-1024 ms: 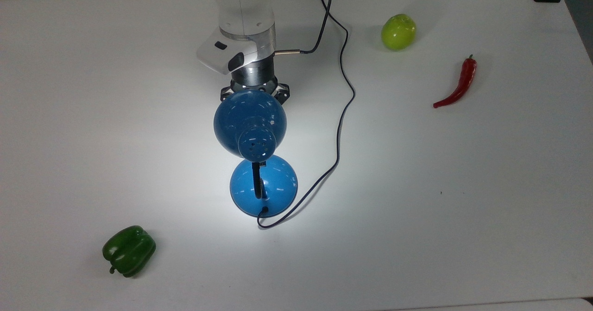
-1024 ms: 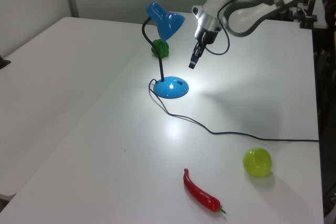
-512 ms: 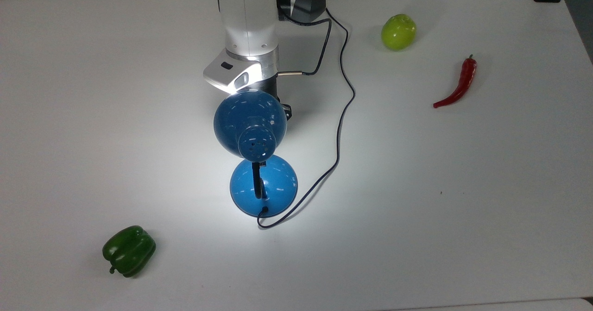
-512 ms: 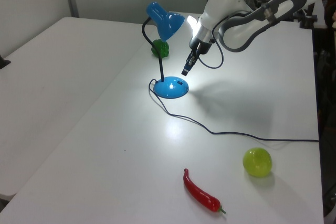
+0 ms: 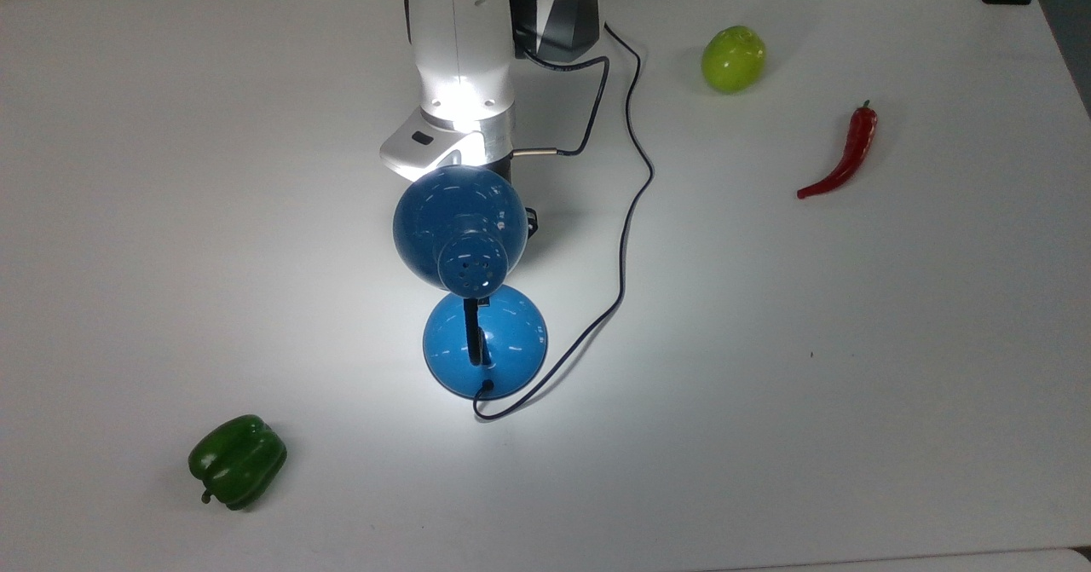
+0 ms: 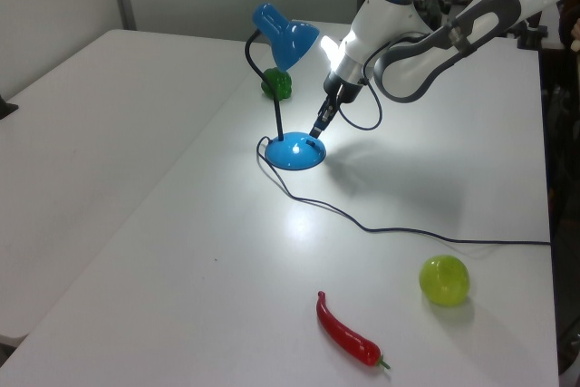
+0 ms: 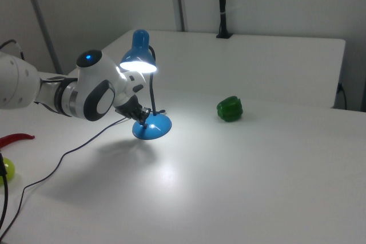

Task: Turn off lamp
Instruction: 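Lower the gripper onto the switch on the lamp base, then press the switch on the lamp base with the gripper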

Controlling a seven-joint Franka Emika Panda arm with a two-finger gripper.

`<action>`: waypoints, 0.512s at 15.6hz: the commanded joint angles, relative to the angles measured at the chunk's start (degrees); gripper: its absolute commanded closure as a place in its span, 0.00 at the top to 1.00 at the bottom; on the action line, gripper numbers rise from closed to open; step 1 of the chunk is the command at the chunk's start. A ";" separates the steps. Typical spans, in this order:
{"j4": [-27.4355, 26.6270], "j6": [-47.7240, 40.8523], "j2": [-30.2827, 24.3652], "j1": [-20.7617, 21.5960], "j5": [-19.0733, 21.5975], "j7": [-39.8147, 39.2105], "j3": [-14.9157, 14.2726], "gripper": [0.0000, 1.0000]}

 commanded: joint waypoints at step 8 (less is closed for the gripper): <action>0.15 5.07 2.48 0.31 0.99 0.11 0.23 0.00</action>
